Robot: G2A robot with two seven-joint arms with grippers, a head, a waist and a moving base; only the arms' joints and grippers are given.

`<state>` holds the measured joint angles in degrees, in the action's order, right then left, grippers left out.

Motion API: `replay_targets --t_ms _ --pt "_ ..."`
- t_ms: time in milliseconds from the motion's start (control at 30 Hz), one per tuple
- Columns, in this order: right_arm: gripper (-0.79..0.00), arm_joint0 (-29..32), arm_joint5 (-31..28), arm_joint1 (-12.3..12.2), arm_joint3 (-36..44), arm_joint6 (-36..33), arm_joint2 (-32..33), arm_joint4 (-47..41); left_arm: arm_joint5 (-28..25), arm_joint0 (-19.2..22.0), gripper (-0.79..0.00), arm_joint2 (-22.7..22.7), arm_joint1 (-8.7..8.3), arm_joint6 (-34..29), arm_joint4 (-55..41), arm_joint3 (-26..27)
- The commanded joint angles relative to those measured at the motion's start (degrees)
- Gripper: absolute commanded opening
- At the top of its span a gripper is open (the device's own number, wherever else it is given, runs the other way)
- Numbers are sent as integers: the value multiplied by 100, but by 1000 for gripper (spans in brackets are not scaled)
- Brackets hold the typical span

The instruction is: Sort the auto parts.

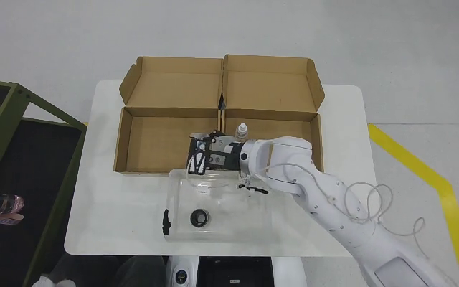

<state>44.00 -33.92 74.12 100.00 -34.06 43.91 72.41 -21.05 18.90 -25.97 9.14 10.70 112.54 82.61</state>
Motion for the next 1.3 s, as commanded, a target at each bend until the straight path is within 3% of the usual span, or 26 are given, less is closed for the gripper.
replay_targets --t_ms 0,467,867,1267 --pt "-785 -140 81 55 -227 23 -83 -61 0 0 0 0 0 0 0 0" --pt "-785 -1085 605 573 -2080 133 -782 -469 0 0 0 0 0 0 0 0" --pt "-785 -1491 884 977 -3152 146 -1225 -392 0 0 0 0 0 0 0 0" --pt "-671 -1663 1048 1276 -3763 165 -1408 -234 0 0 0 0 0 0 0 0"
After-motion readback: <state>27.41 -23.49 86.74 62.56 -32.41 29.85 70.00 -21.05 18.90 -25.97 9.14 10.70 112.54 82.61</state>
